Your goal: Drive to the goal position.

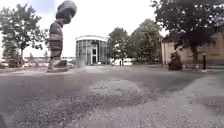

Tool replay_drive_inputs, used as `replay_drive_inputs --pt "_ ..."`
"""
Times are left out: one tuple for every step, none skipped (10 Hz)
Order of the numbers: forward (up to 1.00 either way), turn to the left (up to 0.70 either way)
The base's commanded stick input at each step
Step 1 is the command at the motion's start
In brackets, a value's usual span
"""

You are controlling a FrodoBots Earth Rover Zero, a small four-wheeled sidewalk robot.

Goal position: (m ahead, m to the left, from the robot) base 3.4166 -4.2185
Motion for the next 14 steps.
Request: replay_drive_inputs --pt "0.70 0.00" --pt "0.70 0.00" --pt "0.70 0.00" --pt "0.70 0.00" --pt "0.70 0.00" --pt "0.70 0.00" --pt "0.70 0.00" --pt "0.70 0.00" --pt "0.70 0.00" --pt "0.70 0.00" --pt "0.70 0.00" --pt "0.70 0.00" --pt "0.70 0.00" --pt "0.70 0.00"
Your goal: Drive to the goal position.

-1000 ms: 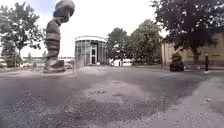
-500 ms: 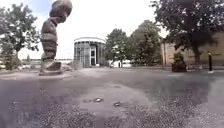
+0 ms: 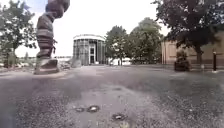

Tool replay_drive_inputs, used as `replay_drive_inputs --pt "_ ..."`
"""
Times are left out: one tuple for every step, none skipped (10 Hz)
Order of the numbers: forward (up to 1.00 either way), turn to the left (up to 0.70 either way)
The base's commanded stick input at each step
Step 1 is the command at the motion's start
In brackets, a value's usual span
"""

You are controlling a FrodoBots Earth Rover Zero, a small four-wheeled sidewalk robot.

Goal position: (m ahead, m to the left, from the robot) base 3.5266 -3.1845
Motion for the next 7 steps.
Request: replay_drive_inputs --pt "0.70 0.00" --pt "0.70 0.00" --pt "0.70 0.00" --pt "0.70 0.00" --pt "0.70 0.00" --pt "0.70 0.00" --pt "0.70 0.00"
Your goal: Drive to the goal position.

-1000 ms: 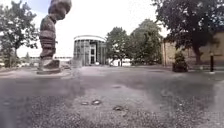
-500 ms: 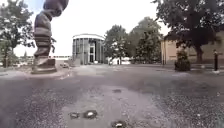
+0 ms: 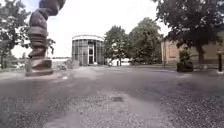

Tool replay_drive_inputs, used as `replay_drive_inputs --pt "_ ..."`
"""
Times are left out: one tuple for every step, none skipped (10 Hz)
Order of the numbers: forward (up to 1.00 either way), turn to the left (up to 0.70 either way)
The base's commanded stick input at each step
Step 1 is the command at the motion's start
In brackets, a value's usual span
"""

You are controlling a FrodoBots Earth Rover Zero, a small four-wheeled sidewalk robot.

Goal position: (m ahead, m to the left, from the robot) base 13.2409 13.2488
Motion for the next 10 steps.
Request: replay_drive_inputs --pt "0.70 0.00" --pt "0.70 0.00" --pt "0.70 0.00" --pt "0.70 0.00" --pt "0.70 0.00" --pt "0.70 0.00" --pt "0.70 0.00" --pt "0.70 0.00" --pt "0.70 0.00" --pt "0.70 0.00"
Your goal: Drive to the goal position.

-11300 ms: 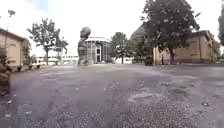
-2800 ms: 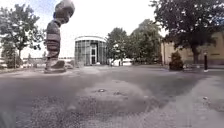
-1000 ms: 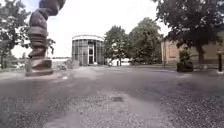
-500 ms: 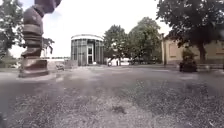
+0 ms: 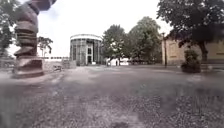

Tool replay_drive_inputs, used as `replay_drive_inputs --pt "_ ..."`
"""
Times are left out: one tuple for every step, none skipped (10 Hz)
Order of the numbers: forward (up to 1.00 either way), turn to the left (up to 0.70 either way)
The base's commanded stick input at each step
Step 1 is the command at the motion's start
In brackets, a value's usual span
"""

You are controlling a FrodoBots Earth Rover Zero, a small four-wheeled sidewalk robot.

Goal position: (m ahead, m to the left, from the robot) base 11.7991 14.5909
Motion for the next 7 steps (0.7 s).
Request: replay_drive_inputs --pt "0.70 0.00" --pt "0.70 0.00" --pt "0.70 0.00" --pt "0.70 0.00" --pt "0.70 0.00" --pt "0.70 0.00" --pt "0.70 0.10"
